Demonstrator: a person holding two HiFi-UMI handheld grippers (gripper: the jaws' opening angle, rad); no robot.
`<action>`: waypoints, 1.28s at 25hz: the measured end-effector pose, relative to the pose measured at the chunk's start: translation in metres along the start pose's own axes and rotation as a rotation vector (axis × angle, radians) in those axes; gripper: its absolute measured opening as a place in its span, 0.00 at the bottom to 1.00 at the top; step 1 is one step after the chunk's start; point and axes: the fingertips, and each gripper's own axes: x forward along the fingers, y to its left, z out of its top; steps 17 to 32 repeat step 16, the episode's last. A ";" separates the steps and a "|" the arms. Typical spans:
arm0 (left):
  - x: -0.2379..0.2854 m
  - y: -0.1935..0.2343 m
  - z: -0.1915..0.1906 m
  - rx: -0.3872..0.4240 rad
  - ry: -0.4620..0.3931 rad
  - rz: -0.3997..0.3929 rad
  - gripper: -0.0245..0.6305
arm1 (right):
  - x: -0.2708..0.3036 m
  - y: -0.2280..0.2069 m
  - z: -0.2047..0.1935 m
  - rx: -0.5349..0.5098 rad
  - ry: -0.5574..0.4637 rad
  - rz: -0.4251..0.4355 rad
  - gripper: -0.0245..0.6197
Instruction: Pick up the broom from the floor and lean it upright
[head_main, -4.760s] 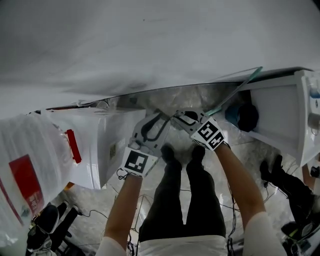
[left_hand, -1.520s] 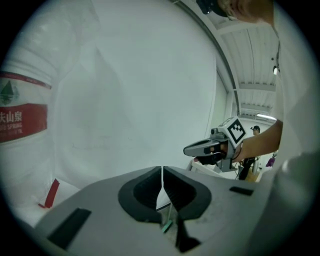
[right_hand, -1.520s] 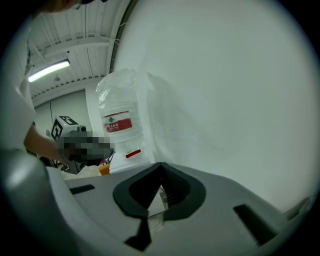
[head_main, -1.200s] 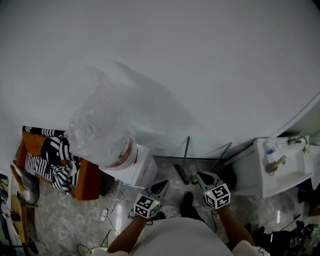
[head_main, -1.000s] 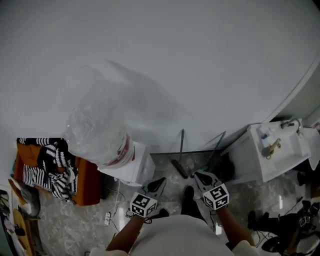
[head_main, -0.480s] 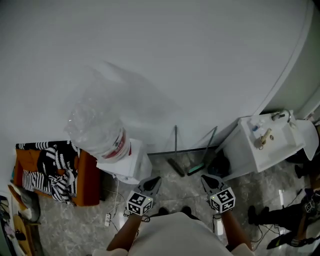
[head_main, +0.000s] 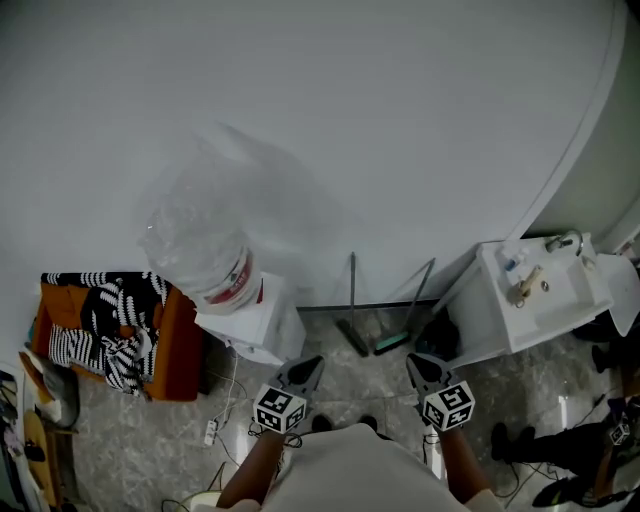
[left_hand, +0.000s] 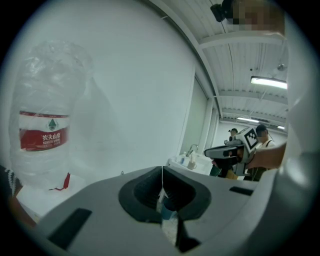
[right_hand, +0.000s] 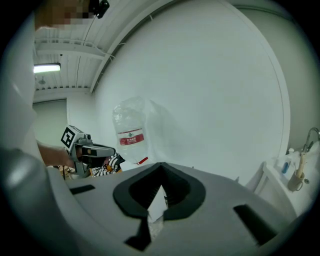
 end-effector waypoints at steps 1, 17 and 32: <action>0.000 -0.004 -0.002 -0.002 0.000 0.000 0.05 | -0.002 0.000 0.000 -0.005 -0.002 0.005 0.04; 0.001 -0.023 -0.009 -0.035 -0.004 0.023 0.05 | -0.016 -0.001 -0.006 -0.002 -0.005 0.035 0.04; 0.001 -0.023 -0.009 -0.035 -0.004 0.023 0.05 | -0.016 -0.001 -0.006 -0.002 -0.005 0.035 0.04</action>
